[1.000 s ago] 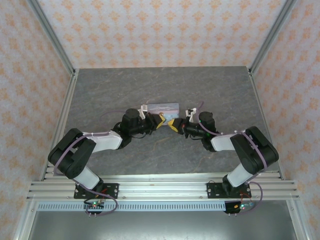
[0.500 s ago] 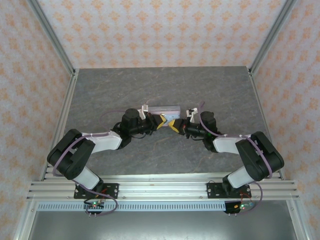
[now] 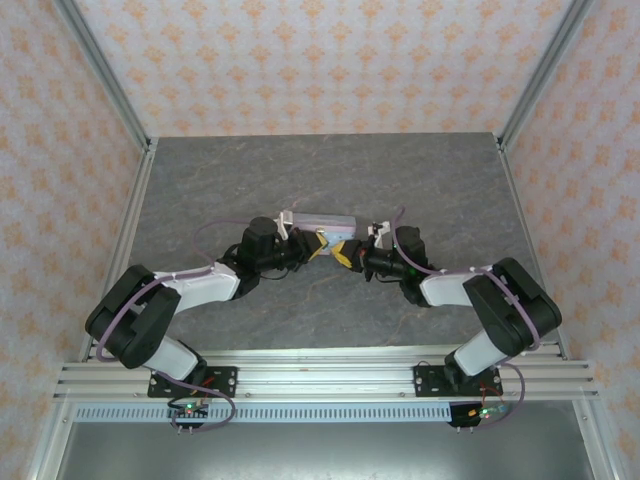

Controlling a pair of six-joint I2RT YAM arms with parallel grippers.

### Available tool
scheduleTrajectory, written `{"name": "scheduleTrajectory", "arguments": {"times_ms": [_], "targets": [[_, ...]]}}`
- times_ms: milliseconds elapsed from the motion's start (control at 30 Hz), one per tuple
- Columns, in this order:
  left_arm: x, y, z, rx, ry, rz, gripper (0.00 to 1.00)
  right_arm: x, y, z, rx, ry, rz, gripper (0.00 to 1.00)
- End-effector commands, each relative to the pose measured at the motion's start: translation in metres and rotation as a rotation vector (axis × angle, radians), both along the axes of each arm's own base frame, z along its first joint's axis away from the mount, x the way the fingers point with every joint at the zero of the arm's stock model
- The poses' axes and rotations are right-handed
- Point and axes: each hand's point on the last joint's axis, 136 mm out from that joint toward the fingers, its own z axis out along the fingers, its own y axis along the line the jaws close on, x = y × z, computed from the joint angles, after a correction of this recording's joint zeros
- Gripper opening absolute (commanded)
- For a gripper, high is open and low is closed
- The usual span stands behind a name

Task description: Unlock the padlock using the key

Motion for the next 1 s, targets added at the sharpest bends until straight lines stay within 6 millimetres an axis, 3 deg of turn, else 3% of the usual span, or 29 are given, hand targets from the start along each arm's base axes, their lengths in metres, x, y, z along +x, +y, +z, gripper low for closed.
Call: {"name": "scheduleTrajectory", "arguments": {"times_ms": [0, 267, 967], "targets": [[-0.01, -0.016, 0.023, -0.034, -0.083, -0.078, 0.0, 0.01, 0.005, 0.015, 0.082, 0.006, -0.062, 0.0], [-0.01, -0.019, 0.017, -0.029, -0.085, -0.07, 0.0, 0.022, 0.006, 0.021, 0.158, 0.065, -0.115, 0.0], [-0.008, -0.031, 0.017, -0.064, -0.085, -0.035, 0.0, 0.034, 0.02, 0.012, 0.177, 0.118, -0.133, 0.0]]}}
